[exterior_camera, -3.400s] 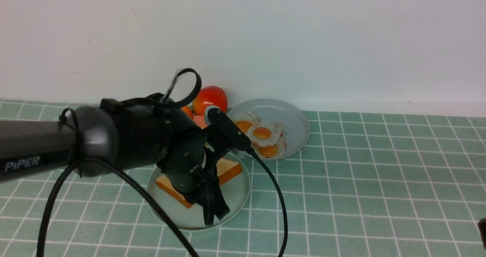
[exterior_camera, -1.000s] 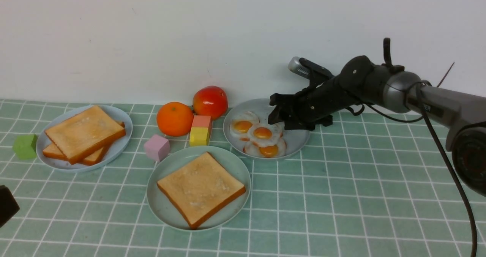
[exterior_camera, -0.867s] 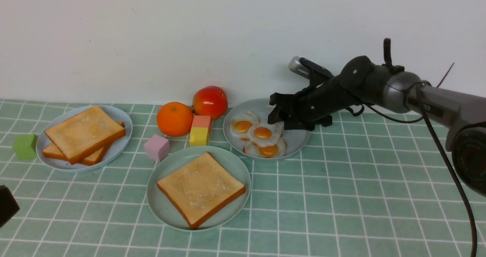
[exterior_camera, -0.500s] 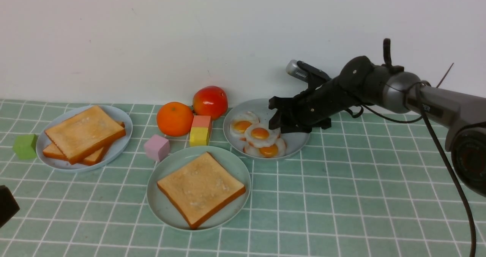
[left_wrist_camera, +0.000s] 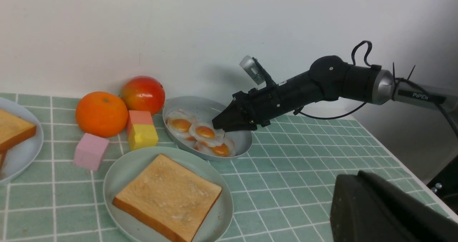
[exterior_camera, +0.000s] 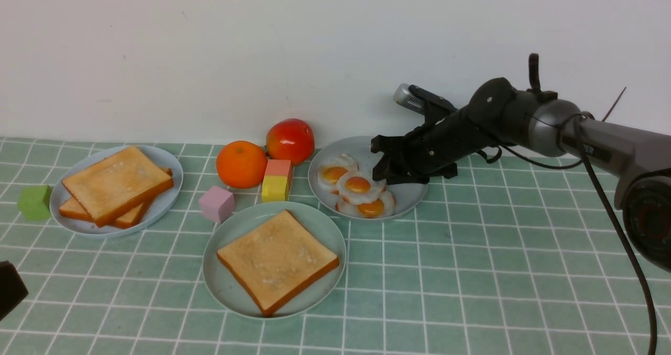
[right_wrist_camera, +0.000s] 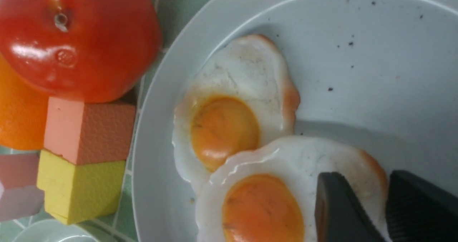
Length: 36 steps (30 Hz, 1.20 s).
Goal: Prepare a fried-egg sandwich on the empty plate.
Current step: Use the right arm to grab a fried egg
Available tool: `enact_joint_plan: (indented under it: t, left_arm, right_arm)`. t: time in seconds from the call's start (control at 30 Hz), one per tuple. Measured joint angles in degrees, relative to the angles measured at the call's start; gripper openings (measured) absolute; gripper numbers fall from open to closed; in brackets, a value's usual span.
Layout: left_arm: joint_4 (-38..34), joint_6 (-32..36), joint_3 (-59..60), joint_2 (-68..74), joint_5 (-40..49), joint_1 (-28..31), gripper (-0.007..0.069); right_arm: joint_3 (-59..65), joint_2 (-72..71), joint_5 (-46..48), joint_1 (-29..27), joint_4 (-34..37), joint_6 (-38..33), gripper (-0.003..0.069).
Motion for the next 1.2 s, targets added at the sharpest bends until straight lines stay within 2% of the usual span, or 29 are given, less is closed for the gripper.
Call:
enact_joint_plan:
  t: [0.13,0.2,0.3,0.4,1.0,1.13,1.2]
  left_arm:
    - [0.0,0.0,0.0,0.0,0.0,0.0,-0.0013]
    - [0.0,0.0,0.0,0.0,0.0,0.0,-0.0013]
    - [0.0,0.0,0.0,0.0,0.0,0.0,-0.0013]
    - [0.0,0.0,0.0,0.0,0.1,0.0,-0.0013]
    - [1.6,0.0,0.0,0.0,0.2,0.0,-0.0003]
    - [1.6,0.0,0.0,0.0,0.2,0.0,-0.0003]
    - [1.7,0.0,0.0,0.0,0.2,0.0,-0.0003]
  right_arm:
    - [0.0,0.0,0.0,0.0,-0.2,0.0,0.0190]
    - [0.0,0.0,0.0,0.0,-0.2,0.0,0.0148]
    - [0.0,0.1,-0.1,0.0,-0.4,0.0,0.0040]
    - [0.0,0.1,0.0,0.0,-0.3,0.0,-0.0011]
    - [0.1,-4.0,3.5,0.0,-4.3,-3.0,-0.0009]
    - [0.1,-4.4,6.8,0.4,-8.4,-3.0,-0.0003]
    - [0.1,-5.1,8.4,1.3,-13.0,-2.4,-0.0002]
